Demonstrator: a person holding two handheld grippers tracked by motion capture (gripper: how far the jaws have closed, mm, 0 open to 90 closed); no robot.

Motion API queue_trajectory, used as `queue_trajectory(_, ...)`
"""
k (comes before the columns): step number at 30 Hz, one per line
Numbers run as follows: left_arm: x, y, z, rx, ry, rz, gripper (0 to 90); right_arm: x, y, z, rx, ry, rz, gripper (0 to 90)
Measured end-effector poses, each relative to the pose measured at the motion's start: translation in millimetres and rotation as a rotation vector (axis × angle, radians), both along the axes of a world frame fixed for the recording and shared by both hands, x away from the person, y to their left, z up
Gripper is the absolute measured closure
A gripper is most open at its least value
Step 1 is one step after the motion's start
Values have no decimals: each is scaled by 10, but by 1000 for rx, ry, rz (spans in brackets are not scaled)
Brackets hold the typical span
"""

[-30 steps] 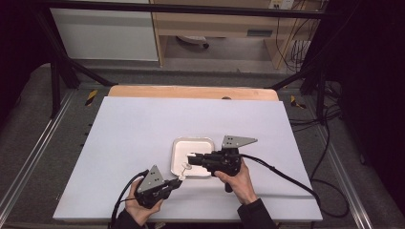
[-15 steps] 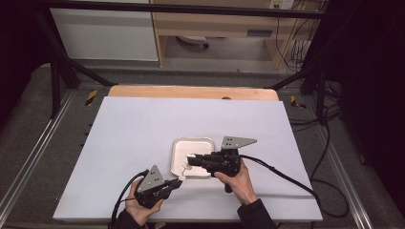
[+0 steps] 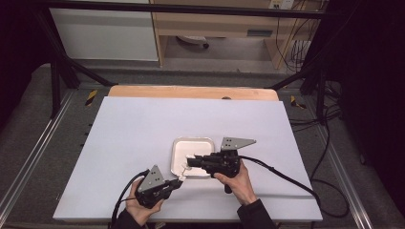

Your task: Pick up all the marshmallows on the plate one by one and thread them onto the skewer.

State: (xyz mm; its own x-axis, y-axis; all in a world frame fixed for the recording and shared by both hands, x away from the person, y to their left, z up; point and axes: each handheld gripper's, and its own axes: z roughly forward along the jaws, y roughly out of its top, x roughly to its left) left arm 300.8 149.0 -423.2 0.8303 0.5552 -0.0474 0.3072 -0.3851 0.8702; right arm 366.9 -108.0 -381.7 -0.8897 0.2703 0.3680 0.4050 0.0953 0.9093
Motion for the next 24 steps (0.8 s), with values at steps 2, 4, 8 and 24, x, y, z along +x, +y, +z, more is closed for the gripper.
queue_trajectory(2, 1, 0, 1, -2, 1, -1, 888, 0, -1, -3, -3, 1, 1, 835)
queue_trajectory(4, 2, -2, 0, -1, 1, 0, 888, -2, 2, -4, 1, 1, 6, 835)
queue_trajectory(8, 1, -4, -5, 5, 0, 1, 887, -4, 13, -19, 1, 6, 8, 836)
queue_trajectory(24, 39, 34, 36, -13, 7, 28, 888, 20, -16, -4, -66, -8, -57, 649)
